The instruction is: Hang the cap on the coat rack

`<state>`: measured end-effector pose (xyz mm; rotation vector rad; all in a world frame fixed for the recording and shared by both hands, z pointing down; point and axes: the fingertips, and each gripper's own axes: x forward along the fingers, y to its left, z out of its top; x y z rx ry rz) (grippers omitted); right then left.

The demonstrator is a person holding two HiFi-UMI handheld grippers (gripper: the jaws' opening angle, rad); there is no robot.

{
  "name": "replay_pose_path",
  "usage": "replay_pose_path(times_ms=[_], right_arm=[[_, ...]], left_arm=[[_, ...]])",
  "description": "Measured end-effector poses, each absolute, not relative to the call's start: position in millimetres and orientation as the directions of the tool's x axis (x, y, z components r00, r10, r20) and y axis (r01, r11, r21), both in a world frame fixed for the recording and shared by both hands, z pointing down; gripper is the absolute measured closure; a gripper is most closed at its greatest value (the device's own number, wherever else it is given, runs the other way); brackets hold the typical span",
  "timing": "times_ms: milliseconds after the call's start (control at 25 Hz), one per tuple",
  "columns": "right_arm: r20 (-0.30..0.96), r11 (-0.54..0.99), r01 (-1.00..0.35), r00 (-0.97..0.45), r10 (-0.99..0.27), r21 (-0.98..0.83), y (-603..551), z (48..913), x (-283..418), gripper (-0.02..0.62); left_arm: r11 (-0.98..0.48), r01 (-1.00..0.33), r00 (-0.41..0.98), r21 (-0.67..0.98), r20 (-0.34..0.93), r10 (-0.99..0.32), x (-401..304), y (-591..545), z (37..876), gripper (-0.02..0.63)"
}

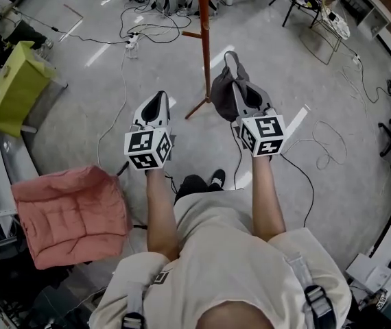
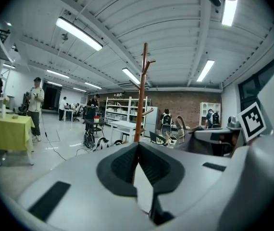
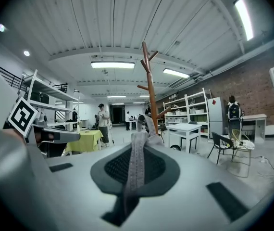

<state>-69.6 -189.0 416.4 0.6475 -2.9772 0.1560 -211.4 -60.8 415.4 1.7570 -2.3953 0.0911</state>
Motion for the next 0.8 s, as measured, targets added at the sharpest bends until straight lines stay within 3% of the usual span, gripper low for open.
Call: replay_pose_path(times_ms=[360, 800], right_arm=[[0.118, 0.908, -0.410, -0.909, -0.399, -0.085, -215.4, 423.7, -100.8, 0.586], [0.111, 0.920, -0.385, -0.920, -0.376, -0.071, -244.6, 417.9, -148.1, 0.586]], left_arm=[[0.392, -0.917, -0.373, 0.069, 0.194, -0.907, -248.2, -59.8, 428.6, 0.598], [0.309, -0.951, -0.305, -0.009, 0.188, -0.934, -282.4, -122.3, 418.0, 0.598]])
